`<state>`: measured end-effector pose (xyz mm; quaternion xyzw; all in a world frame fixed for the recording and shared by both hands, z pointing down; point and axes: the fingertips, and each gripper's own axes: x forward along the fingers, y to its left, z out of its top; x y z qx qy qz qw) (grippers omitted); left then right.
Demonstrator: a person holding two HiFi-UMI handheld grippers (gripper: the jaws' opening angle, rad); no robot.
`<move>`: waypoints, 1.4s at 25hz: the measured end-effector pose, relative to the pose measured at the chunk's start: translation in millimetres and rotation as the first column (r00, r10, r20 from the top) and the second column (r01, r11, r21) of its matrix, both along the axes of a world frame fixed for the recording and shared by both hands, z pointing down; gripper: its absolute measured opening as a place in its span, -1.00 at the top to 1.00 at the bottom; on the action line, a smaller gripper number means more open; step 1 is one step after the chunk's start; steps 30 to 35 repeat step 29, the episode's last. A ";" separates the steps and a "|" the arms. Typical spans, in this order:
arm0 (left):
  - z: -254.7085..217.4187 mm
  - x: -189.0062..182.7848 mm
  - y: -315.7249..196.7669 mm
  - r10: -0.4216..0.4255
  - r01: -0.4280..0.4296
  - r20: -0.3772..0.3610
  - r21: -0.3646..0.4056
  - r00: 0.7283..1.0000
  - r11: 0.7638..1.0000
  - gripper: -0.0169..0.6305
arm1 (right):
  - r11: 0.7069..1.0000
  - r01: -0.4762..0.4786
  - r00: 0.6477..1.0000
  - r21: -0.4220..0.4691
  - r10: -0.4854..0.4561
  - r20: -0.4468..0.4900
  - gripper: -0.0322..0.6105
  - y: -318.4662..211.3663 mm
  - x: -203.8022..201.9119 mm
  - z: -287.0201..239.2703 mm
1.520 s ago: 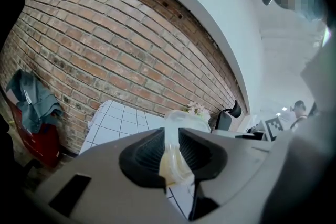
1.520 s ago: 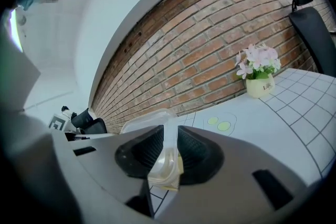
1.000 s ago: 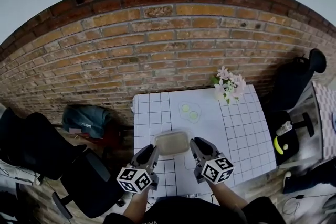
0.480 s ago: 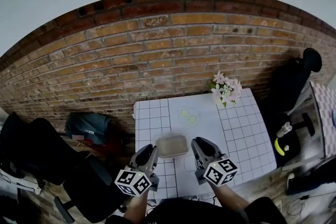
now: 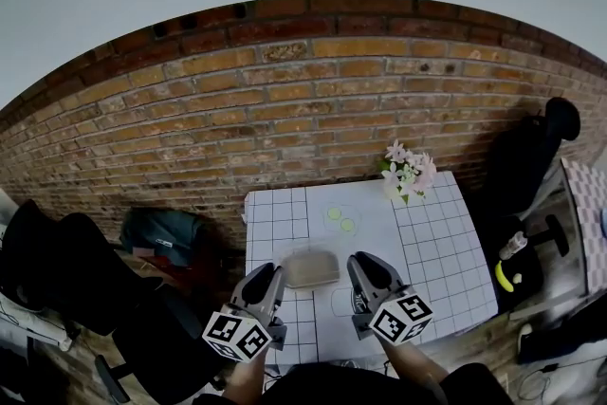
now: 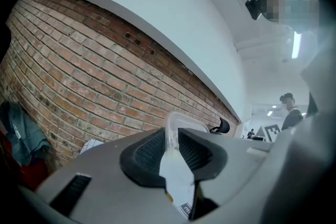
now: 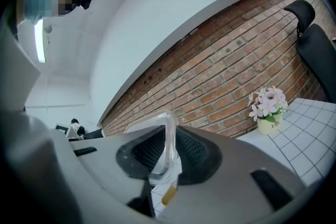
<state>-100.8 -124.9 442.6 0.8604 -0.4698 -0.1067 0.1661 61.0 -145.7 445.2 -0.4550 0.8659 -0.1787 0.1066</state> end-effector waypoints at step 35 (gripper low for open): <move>-27.0 6.9 19.1 -0.043 0.045 -0.027 0.054 0.999 0.998 0.70 | 0.998 0.028 0.999 0.048 -0.029 0.017 0.75 14.9 6.9 -26.1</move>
